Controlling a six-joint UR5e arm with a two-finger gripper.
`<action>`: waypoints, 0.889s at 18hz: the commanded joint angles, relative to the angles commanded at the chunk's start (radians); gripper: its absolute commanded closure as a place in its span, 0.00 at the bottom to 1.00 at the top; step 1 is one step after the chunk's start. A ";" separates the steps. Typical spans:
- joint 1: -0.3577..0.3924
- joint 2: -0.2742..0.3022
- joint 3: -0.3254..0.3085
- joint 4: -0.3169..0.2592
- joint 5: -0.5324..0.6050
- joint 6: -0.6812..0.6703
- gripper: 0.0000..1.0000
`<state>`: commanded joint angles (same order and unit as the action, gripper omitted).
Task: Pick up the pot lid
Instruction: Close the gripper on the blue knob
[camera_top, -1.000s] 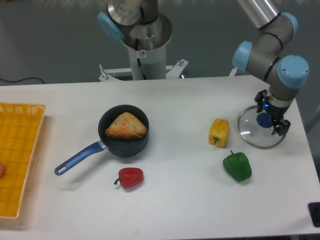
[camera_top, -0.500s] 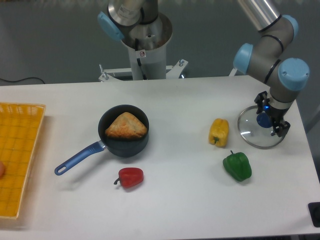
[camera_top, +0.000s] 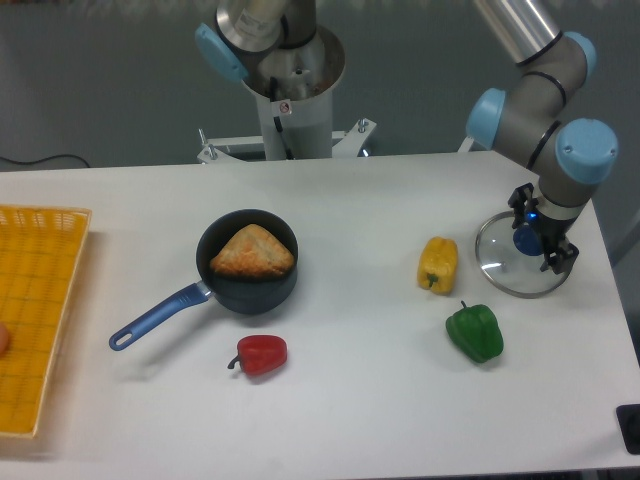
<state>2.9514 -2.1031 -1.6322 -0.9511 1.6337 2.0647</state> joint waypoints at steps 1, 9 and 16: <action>0.000 0.000 0.000 -0.002 0.000 0.000 0.15; -0.003 0.002 -0.008 -0.002 0.003 -0.002 0.32; -0.008 0.000 -0.011 -0.002 0.015 -0.011 0.43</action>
<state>2.9437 -2.1031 -1.6429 -0.9526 1.6490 2.0540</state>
